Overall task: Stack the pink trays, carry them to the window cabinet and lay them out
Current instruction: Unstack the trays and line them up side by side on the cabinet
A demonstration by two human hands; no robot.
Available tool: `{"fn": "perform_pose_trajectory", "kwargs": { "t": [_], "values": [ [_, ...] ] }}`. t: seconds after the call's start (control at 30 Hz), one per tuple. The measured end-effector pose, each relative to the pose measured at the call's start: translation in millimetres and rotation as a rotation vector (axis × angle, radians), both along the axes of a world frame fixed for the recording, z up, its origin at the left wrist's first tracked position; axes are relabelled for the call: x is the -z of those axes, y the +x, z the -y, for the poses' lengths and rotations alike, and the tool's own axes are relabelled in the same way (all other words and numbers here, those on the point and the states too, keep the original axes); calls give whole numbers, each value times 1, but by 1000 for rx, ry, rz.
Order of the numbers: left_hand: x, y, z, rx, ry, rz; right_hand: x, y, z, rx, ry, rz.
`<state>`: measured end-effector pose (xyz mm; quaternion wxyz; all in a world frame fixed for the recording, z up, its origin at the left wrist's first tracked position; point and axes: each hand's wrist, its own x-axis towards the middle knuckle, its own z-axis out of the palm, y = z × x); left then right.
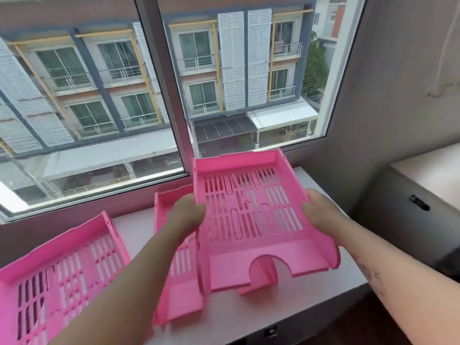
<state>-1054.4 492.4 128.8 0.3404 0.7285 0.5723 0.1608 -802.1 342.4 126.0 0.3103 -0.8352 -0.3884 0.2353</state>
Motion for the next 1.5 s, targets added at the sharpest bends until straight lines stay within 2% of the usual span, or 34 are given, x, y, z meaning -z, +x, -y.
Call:
{"fn": "perform_pose_trajectory", "kwargs": {
  "t": [0.23, 0.43, 0.63, 0.7, 0.77, 0.8, 0.83, 0.9, 0.93, 0.97, 1.03, 1.1, 1.17, 1.5],
  "values": [
    [3, 122, 42, 98, -12, -33, 0, 106, 53, 100, -6, 28],
    [31, 173, 75, 128, -11, -234, 37, 157, 78, 88, -34, -78],
    [50, 180, 87, 159, 116, -504, 70, 164, 78, 60, -44, -155],
    [53, 177, 88, 156, 127, -471, 75, 166, 76, 63, -54, -153],
    [58, 169, 91, 136, 178, -324, 76, 166, 73, 29, -91, -145],
    [61, 163, 94, 114, 213, -234, 77, 165, 71, -11, -129, -53],
    [63, 157, 97, 79, 241, -153, 76, 161, 70, -53, -163, 134],
    [69, 143, 104, 3, 233, -64, 73, 146, 67, -192, -101, 555],
    [71, 136, 108, -29, 205, -36, 72, 135, 64, -270, -60, 639],
    [74, 129, 112, -58, 166, -11, 69, 123, 62, -339, -57, 651],
    [81, 114, 120, -82, 93, 30, 76, 103, 60, -421, -165, 540],
    [89, 101, 127, -39, 45, 24, 89, 92, 59, -445, -291, 436],
    [97, 93, 131, 18, 18, 3, 100, 88, 59, -478, -359, 428],
    [112, 97, 123, 33, 20, -99, 121, 81, 15, -546, -335, 498]
  ]
}}
